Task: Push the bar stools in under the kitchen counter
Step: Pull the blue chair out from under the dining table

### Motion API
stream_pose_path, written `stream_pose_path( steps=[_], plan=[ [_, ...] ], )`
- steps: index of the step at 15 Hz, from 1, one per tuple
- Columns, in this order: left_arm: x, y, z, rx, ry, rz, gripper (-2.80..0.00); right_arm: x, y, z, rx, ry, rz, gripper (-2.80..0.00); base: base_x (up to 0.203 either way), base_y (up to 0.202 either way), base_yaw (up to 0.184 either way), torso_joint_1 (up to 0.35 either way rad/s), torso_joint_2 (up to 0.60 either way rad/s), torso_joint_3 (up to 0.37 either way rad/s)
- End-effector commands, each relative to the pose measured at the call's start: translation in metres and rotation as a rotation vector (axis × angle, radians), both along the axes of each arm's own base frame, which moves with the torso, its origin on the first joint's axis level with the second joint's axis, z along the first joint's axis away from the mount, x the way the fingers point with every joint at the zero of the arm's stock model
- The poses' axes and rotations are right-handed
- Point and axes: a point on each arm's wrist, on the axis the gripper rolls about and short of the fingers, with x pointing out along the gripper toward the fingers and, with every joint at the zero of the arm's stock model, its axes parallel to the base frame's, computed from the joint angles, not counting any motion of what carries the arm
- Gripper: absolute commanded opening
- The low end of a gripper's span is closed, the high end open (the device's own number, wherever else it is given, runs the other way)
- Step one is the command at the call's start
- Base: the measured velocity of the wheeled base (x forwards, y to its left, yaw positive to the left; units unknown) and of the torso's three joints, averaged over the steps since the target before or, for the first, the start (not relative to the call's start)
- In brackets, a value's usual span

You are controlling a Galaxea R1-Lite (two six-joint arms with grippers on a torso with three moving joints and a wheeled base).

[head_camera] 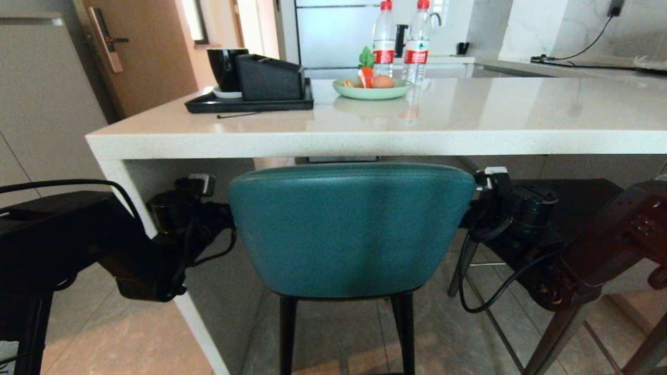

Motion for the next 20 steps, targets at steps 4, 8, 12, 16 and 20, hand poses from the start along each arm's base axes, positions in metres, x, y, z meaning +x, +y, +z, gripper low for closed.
stream_pose_path(
  steps=[4, 8, 12, 16, 20],
  plan=[
    [-0.007, -0.029, 0.021, -0.017, -0.058, -0.039, -2.80, 0.002, 0.007, 0.002, 0.005, -0.018, 0.003, -2.80, 0.000, 0.000, 0.000, 0.000, 0.00, 0.000],
    [-0.036, -0.047, 0.024, -0.017, -0.017, -0.101, -2.80, 0.016, 0.009, 0.007, 0.016, -0.060, -0.076, -2.80, 0.000, 0.000, 0.000, 0.000, 0.00, 0.000],
    [-0.048, -0.047, 0.019, -0.021, 0.021, -0.105, -2.80, 0.006, 0.017, 0.003, 0.010, -0.036, -0.051, -2.80, 0.000, 0.000, 0.000, 0.000, 0.00, 0.000],
    [-0.053, -0.048, 0.016, -0.014, 0.037, -0.111, -2.80, 0.004, 0.019, 0.004, 0.009, -0.034, -0.046, -2.80, 0.000, 0.000, 0.000, 0.000, 0.00, 0.000],
    [-0.061, -0.046, 0.013, -0.005, 0.062, -0.116, -2.80, 0.003, 0.020, 0.003, 0.008, -0.030, -0.055, -2.80, 0.000, 0.000, 0.000, 0.000, 0.00, 0.000]
  ],
)
